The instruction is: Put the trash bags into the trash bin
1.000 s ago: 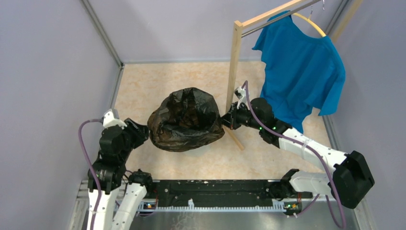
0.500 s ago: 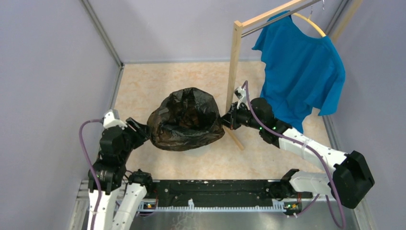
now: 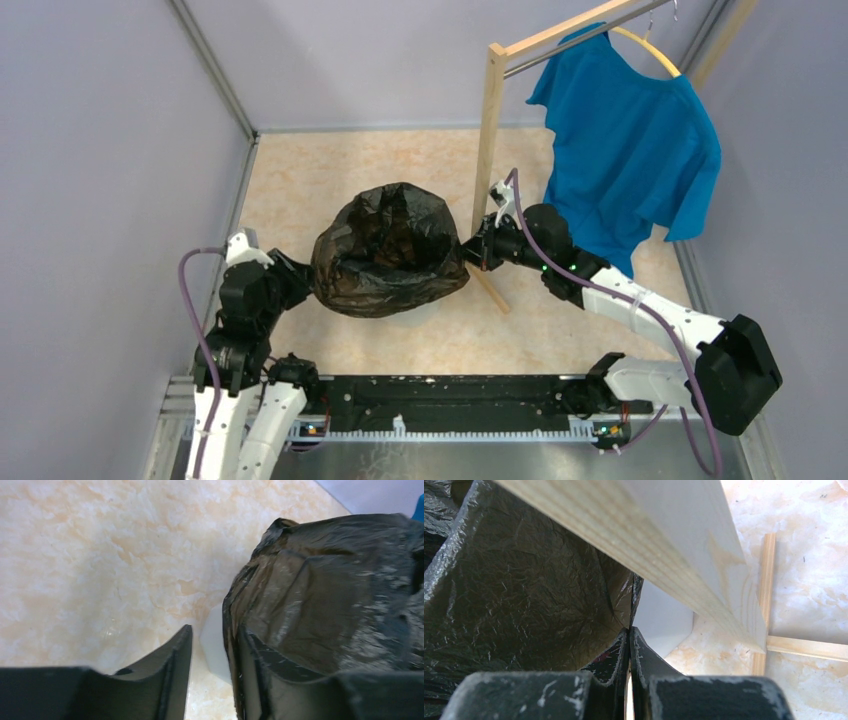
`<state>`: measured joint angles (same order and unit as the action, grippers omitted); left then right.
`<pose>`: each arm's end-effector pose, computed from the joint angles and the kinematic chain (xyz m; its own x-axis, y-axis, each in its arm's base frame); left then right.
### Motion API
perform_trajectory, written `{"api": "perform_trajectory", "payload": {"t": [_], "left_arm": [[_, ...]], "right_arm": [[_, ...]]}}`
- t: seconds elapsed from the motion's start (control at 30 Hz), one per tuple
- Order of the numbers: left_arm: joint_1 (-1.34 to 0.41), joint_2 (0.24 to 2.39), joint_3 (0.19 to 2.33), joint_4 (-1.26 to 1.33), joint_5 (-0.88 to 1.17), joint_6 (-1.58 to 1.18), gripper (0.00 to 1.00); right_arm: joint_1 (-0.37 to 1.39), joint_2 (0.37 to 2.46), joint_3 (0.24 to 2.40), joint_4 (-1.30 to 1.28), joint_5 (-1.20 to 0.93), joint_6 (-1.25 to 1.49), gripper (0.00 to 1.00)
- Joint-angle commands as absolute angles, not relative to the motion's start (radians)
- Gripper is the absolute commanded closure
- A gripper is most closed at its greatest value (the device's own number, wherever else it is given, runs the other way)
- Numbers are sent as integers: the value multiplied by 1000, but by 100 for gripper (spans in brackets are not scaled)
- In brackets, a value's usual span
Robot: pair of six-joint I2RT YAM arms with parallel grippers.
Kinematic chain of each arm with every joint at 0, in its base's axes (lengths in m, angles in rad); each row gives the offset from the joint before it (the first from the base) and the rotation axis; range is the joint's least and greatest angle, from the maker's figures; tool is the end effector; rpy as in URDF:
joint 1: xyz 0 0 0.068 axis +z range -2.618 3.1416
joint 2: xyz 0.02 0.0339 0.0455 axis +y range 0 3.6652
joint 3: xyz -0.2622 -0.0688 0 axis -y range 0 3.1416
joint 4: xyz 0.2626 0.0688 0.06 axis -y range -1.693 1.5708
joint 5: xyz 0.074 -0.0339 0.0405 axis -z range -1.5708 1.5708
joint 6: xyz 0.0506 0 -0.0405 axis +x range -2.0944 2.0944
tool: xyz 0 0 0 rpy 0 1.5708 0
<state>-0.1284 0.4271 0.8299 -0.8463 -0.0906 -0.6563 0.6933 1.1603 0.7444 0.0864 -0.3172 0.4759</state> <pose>0.1114 -0.0098 0.3269 -0.3655 -0.5655 -0.7393 -0.2229 0.8243 -0.5204 0.2171 0.2009 0.2632 -0.6034 0.0646 -0.7948 -0.6275 0.5767 0.5232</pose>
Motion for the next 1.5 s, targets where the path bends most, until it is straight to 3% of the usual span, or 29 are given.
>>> {"api": "perform_trajectory", "payload": {"t": [0.0, 0.27, 0.73, 0.93, 1.47], "left_arm": [[-126, 413, 741, -763, -36, -675, 66], [-126, 428, 644, -661, 54, -734, 100], [-126, 623, 463, -502, 205, -837, 100], [-126, 596, 401, -492, 199, -854, 100], [-126, 564, 470, -565, 112, -875, 100]], "right_arm": [[707, 1147, 777, 130, -352, 474, 100], [721, 1165, 782, 150, -369, 488, 100], [732, 1201, 709, 175, -281, 470, 100], [746, 1235, 700, 178, -253, 452, 100], [755, 1261, 672, 182, -168, 432, 100]]}}
